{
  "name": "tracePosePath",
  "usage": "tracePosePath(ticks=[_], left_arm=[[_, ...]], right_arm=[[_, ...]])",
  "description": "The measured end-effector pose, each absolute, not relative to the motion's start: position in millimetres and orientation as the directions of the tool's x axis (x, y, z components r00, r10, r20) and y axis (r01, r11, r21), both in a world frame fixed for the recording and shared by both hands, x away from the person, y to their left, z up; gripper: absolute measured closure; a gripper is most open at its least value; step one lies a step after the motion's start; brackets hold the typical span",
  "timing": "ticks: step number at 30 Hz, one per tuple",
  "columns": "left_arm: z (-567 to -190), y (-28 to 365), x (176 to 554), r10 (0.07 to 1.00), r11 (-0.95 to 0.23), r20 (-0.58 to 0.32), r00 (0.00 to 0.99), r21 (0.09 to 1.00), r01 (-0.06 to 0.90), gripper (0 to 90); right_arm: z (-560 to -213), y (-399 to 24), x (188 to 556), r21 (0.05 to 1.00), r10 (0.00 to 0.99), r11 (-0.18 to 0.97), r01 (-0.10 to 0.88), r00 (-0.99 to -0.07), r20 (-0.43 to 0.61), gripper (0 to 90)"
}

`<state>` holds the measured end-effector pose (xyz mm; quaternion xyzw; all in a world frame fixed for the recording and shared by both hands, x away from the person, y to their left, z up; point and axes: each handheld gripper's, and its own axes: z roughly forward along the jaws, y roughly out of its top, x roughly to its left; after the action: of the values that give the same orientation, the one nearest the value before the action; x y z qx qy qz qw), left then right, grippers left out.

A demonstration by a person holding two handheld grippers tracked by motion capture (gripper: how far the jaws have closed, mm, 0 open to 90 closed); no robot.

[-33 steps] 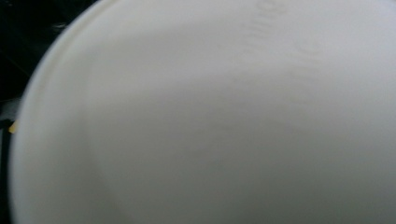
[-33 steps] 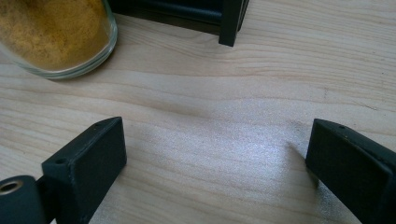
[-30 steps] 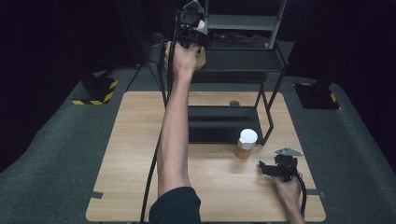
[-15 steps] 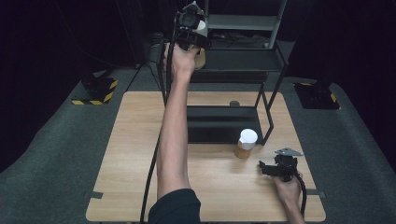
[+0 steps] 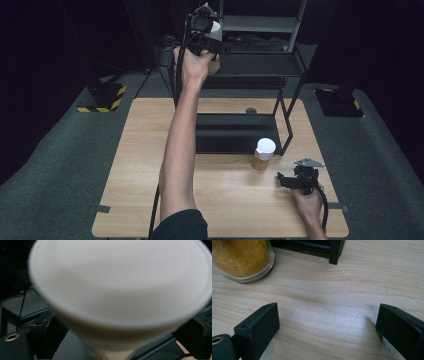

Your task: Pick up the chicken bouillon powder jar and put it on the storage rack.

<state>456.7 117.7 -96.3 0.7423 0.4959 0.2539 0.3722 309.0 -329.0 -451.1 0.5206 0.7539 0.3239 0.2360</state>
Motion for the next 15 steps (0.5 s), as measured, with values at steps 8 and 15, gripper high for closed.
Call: tracePosePath(ticks=[8,15], left_arm=[[-99.3,133.4,437.0,0.913,-0.222,-0.015,0.407,0.82,0.528,5.6],[-103.2,143.5,418.3,0.902,-0.226,-0.024,0.43,0.824,0.52,5.1]], right_arm=[[-451.1,-329.0,309.0,0.734,0.938,0.248,0.632,-0.346,-0.018,4.1],[-451.1,-329.0,309.1,0.734,0.938,0.247,0.632,-0.346,-0.018,4.2]])
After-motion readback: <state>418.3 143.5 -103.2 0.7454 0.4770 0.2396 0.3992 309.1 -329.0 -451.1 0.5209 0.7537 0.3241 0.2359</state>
